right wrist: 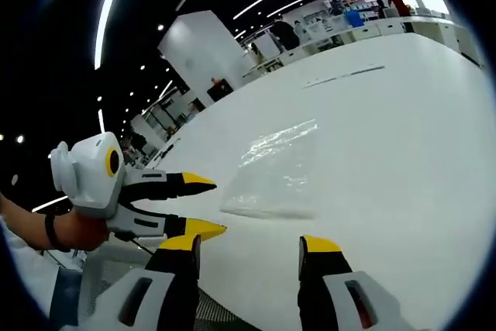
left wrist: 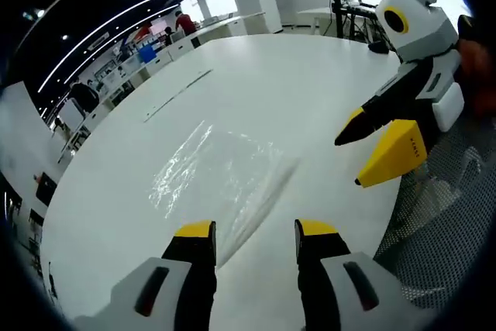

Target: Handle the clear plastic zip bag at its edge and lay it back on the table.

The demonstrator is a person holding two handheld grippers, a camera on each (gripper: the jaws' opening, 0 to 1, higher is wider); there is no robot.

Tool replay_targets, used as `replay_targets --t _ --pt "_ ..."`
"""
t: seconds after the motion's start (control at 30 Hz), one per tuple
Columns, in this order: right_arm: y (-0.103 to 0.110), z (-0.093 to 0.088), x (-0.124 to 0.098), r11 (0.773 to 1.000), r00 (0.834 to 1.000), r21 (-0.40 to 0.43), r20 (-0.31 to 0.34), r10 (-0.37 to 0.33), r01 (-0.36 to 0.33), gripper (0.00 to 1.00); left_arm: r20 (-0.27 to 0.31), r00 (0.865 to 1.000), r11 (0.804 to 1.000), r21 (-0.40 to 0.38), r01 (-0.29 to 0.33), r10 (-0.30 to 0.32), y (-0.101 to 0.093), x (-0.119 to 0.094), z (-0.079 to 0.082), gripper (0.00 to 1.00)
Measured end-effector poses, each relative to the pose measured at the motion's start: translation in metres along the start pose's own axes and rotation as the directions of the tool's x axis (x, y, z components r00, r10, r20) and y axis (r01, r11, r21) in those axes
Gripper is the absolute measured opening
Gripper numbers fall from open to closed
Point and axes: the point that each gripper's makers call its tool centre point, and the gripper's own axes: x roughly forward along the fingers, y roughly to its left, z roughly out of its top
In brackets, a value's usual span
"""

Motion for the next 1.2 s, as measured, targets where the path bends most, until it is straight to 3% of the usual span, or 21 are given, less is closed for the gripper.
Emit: replay_targets --t 0.37,0.63,0.9,1.2 --pt "0.004 0.0 -0.002 0.998 1.0 -0.054 -0.016 0.009 -0.009 0.53 0.023 0.998 0.994 -0.091 -0.062 0.064 0.014 -0.025 -0.009 0.44" --pt "-0.003 0.008 -0.008 0.998 1.0 -0.065 0.017 -0.004 0.005 0.56 0.03 0.994 0.984 -0.149 -0.095 0.101 0.026 -0.037 -0.02 0.48" --pt "-0.011 0.015 -0.018 0.997 0.999 -0.07 0.031 -0.027 0.029 0.6 0.057 0.992 0.972 -0.216 -0.098 0.113 0.041 -0.045 -0.034 0.54" --pt "-0.02 0.021 -0.028 0.995 0.997 -0.086 0.048 -0.054 0.058 0.64 0.085 0.99 0.964 -0.252 -0.088 0.113 0.04 -0.055 -0.038 0.59"
